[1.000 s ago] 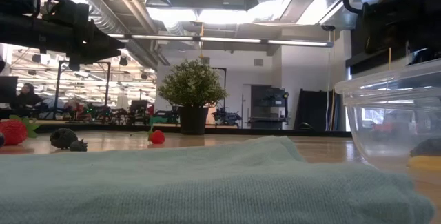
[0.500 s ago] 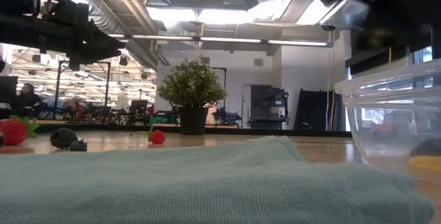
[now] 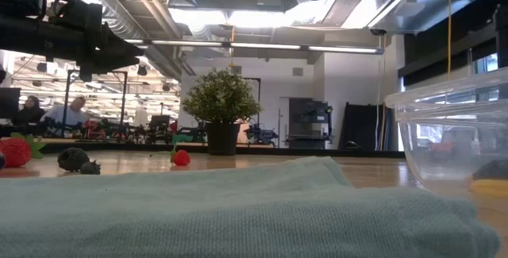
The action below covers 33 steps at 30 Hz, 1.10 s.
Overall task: Pick and placing Produce into tupperware
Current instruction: Put the red strawberry into the transparent bin
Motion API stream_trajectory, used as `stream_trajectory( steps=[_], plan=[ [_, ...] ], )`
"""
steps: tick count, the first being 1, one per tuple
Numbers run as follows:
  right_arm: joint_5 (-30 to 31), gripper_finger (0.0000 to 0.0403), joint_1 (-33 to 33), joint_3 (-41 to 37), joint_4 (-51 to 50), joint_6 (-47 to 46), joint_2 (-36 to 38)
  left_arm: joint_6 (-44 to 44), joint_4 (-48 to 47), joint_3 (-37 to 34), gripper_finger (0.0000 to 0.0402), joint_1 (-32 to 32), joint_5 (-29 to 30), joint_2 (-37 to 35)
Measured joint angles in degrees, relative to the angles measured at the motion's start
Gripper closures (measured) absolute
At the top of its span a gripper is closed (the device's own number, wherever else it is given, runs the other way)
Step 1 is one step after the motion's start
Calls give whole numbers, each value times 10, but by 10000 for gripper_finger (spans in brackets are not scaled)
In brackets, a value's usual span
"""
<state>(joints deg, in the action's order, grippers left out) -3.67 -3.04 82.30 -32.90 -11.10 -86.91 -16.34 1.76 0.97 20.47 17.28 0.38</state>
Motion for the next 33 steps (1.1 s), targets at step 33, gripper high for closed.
stream_trajectory(
  steps=[33],
  plan=[
    [-95,286,82,0,366,129,-309,4,13,0,259,0,-60,0]
  ],
)
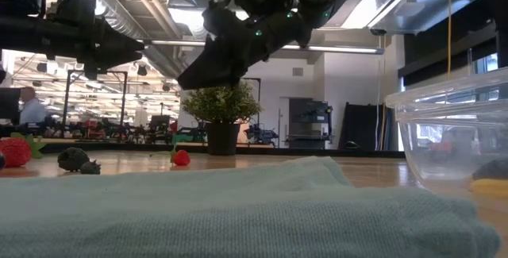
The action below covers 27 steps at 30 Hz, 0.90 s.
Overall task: Pick and placing Produce into tupperware
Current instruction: Put the red strawberry into the transparent bin
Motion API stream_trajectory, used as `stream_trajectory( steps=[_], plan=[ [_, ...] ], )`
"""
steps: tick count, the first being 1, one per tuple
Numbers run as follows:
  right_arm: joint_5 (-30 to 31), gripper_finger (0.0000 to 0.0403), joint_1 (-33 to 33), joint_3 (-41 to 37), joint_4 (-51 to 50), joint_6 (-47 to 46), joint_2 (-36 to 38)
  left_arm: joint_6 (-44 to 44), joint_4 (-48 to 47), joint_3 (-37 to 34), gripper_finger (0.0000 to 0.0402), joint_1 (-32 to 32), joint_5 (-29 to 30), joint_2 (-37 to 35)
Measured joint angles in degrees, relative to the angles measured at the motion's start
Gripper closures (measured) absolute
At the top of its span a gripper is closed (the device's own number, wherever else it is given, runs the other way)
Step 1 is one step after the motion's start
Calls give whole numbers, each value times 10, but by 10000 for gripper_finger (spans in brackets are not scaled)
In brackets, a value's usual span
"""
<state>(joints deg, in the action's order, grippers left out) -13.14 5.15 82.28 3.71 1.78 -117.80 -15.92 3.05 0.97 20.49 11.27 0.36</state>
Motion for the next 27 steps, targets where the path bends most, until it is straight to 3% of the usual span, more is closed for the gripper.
stream_trajectory(
  steps=[7,18,27],
  plan=[
    [20,271,0,0,9,43,0,0,0,0,259,0,1,0],
    [21,170,0,0,11,45,0,1,0,0,259,0,22,0],
    [20,156,-2,0,18,43,-6,0,-1,0,259,0,28,0]
  ],
)
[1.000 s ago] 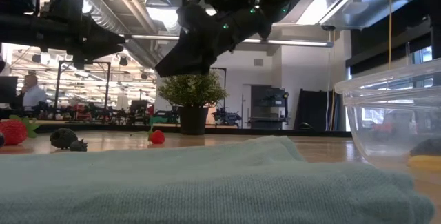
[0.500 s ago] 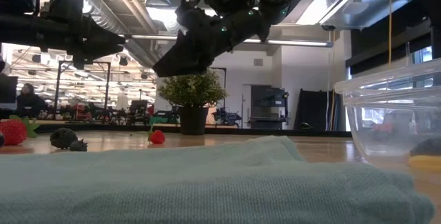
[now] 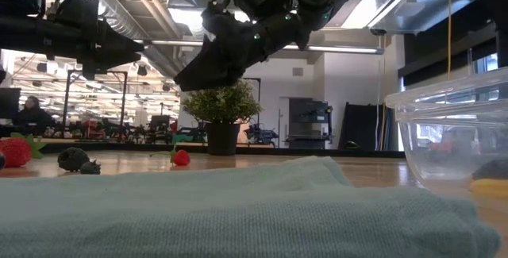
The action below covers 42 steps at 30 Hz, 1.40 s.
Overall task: Pick and placing Produce into tupperware
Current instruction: Put the red strawberry into the transparent bin
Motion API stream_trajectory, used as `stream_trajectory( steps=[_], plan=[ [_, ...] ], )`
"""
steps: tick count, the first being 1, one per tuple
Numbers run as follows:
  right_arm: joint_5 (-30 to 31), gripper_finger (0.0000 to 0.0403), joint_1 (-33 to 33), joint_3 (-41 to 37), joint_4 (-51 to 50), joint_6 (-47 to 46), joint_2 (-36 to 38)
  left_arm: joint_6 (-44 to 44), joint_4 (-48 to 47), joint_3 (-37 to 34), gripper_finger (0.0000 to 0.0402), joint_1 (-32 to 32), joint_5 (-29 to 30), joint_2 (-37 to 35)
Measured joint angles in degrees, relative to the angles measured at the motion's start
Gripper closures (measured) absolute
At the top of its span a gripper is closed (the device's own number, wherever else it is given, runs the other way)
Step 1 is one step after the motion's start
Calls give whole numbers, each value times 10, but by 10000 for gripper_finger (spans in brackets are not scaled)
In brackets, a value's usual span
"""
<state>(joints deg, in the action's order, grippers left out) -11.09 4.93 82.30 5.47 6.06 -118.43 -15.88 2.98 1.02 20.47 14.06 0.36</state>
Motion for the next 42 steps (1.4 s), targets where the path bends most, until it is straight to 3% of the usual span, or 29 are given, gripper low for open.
stream_trajectory(
  steps=[13,27,42],
  plan=[
    [-1,156,-27,0,51,-11,-84,0,-11,0,259,0,1,0],
    [0,160,-27,3,30,-13,-137,-1,-14,0,259,0,0,0],
    [11,286,-24,3,13,-15,-139,-1,-15,0,259,0,0,0]
  ],
)
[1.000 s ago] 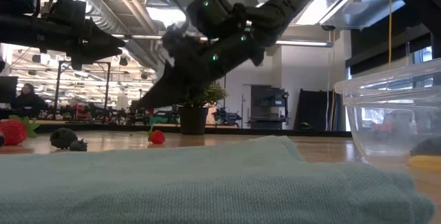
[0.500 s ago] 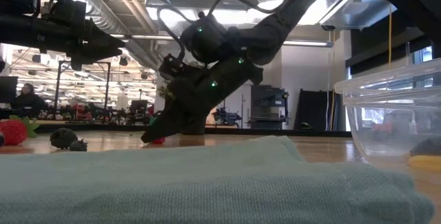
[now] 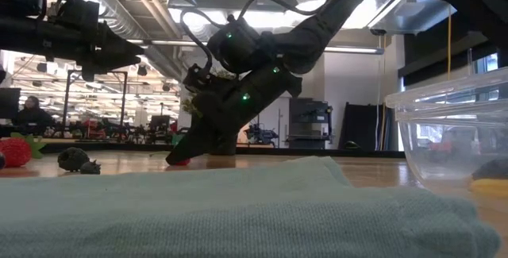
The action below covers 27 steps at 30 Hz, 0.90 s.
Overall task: Pick and placing Produce into tupperware
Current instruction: Put the red strawberry into the transparent bin
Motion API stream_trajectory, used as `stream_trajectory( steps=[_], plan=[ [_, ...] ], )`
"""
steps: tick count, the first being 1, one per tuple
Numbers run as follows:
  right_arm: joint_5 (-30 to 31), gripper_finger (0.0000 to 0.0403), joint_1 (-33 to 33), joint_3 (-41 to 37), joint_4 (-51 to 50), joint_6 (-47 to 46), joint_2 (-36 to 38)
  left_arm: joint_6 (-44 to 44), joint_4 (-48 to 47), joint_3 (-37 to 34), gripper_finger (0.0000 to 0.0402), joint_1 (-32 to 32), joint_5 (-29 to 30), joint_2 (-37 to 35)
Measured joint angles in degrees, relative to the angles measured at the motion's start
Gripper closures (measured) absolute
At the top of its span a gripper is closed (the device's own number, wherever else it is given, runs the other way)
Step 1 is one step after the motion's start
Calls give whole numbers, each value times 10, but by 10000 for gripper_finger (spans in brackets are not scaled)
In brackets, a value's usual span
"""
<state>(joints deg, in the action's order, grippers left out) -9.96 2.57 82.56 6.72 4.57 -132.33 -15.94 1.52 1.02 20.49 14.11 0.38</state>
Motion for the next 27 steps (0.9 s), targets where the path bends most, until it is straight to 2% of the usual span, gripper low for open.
stream_trajectory(
  steps=[6,10,15,17,20,24,27],
  plan=[
    [0,286,0,-2,0,-14,6,0,0,0,259,0,0,0],
    [-4,286,9,-7,-32,-33,39,0,0,0,259,0,0,0],
    [-7,286,39,-5,-30,-97,136,0,-1,0,259,0,0,0],
    [-30,286,54,-4,-32,-125,180,0,-1,0,259,0,0,0],
    [-97,286,71,-5,-57,-143,245,0,-1,0,259,0,0,0],
    [-179,286,69,-3,-168,-132,335,0,-1,0,259,0,0,0],
    [-198,286,44,-4,-308,-117,382,0,-2,0,259,0,0,0]
  ],
)
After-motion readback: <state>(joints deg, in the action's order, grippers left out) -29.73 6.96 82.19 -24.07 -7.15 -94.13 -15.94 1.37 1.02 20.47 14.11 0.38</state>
